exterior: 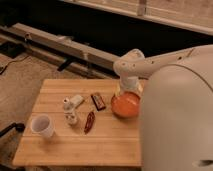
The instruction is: Place the ceramic cup in the ceramic bowl
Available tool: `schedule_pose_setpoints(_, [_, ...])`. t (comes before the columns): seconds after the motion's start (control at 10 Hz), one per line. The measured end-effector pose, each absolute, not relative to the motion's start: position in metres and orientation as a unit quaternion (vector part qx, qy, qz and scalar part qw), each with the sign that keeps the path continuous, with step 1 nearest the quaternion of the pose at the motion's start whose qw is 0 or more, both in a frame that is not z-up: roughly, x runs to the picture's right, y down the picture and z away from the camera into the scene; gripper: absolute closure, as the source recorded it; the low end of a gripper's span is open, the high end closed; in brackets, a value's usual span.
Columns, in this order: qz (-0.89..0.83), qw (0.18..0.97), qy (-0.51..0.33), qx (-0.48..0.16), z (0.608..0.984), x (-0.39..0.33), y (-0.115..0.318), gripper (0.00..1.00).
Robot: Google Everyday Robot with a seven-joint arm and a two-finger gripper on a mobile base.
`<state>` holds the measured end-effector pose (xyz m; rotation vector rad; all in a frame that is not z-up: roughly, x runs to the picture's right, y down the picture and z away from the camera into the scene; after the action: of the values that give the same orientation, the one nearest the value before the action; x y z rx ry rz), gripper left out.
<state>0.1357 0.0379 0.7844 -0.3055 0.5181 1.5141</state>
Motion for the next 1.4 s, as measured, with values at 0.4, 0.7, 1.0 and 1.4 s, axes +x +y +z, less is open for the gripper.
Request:
schedule_pose_setpoints(0.4, [0.676, 0.686, 0.231, -0.136, 0.7844, 0.1357, 0.0378, 0.20])
schedule_pose_setpoints(0.7, [0.677, 0.686, 0.230, -0.136, 0.7836, 0.1356, 0.0366, 0.20])
schedule_pose_setpoints(1.0, [0.676, 0.686, 0.230, -0.136, 0.7837, 0.1354, 0.0368, 0.20])
schedule_pose_setpoints(1.4, [0.670, 0.696, 0.222, -0.133, 0.7801, 0.1307, 0.0364, 0.20])
